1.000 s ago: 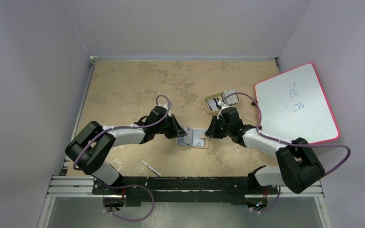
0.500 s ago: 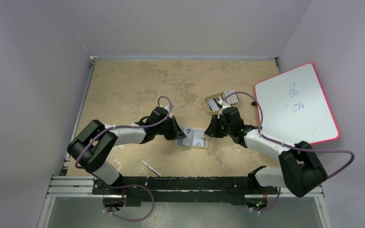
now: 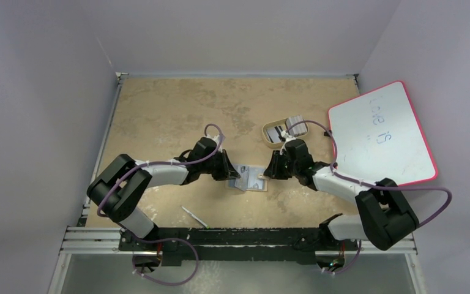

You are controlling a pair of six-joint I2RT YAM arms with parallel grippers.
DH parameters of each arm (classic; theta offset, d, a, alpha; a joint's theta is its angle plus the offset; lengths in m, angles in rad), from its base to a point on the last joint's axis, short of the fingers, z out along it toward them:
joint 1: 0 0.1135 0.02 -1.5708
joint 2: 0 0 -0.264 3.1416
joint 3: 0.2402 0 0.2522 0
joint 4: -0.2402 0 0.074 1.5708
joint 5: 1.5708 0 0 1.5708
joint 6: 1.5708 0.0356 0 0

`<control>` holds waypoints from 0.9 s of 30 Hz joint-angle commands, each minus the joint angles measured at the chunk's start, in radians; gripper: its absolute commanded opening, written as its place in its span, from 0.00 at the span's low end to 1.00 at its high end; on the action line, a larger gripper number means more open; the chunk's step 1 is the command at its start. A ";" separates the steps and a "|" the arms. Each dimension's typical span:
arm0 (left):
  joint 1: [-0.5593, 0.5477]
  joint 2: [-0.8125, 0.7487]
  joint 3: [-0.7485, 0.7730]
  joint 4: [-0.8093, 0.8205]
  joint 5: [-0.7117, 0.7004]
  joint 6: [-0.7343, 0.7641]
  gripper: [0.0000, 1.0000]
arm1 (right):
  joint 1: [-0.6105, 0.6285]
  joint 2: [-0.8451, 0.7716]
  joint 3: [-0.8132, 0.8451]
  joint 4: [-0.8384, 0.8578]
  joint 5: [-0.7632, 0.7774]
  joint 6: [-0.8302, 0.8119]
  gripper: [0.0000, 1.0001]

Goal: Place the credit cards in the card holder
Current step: Insert the credit card into the card holder.

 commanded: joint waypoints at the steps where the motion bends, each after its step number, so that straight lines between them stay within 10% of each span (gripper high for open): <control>1: -0.003 -0.021 0.039 0.022 0.000 0.033 0.00 | 0.004 0.009 -0.007 0.034 0.008 0.004 0.30; 27: -0.002 -0.054 0.063 0.018 -0.029 0.044 0.00 | 0.004 0.007 -0.013 0.039 0.009 0.005 0.30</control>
